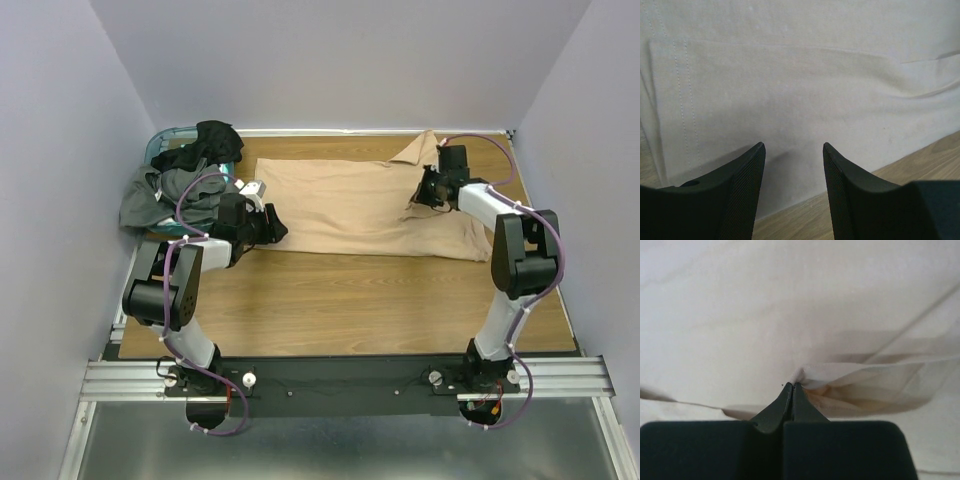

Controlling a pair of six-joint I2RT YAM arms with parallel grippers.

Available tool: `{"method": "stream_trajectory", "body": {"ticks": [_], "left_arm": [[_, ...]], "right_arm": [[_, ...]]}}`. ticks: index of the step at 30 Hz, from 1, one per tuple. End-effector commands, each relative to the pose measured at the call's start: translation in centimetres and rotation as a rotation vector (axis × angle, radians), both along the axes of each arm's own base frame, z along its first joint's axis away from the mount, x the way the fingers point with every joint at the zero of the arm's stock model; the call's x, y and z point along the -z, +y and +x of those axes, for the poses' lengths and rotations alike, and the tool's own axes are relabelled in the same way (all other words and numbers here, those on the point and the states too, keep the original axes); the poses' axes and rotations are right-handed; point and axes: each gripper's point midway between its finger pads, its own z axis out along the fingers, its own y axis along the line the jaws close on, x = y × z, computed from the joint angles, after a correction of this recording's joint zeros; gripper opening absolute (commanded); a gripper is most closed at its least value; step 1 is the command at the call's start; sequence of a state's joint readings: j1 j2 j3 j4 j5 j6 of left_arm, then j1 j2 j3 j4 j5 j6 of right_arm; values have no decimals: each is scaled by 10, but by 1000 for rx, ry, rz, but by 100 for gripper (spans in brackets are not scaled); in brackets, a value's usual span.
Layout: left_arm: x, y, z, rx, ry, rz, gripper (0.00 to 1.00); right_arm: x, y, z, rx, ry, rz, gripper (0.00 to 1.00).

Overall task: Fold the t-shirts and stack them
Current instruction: Fold the tshirt

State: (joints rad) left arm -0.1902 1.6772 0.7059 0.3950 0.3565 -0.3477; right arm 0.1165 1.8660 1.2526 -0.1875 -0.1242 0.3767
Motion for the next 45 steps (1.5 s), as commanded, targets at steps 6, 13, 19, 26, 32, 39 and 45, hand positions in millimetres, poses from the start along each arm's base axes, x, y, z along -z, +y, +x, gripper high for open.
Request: {"method": "stream_trajectory", "body": {"ticks": [6,13,19,26,32,39,45], "left_arm": [[-2,-5,3,30,-14,-2,58],[0,-7,2,38,-8,-5,58],[3,-7,2,40,0,-6,58],[7,-8,2,45,11,-8,58],[9,-9,2,48,17,-9,58],[7,-9,2,51,13,-9,58],[7,-9,2,49,11,-7,58]], "right_arm": [[18,21,26,-32,39,-2,1],[18,35,34,-43,38,4,23],[6,48,40,-62,11,25,43],[-6,44,38,-40,-12,9,52],[-7,18,31,32,-23,-105,62],[6,10,23,26,3,-158,64],[16,14,21,8,26,-142,61]]}}
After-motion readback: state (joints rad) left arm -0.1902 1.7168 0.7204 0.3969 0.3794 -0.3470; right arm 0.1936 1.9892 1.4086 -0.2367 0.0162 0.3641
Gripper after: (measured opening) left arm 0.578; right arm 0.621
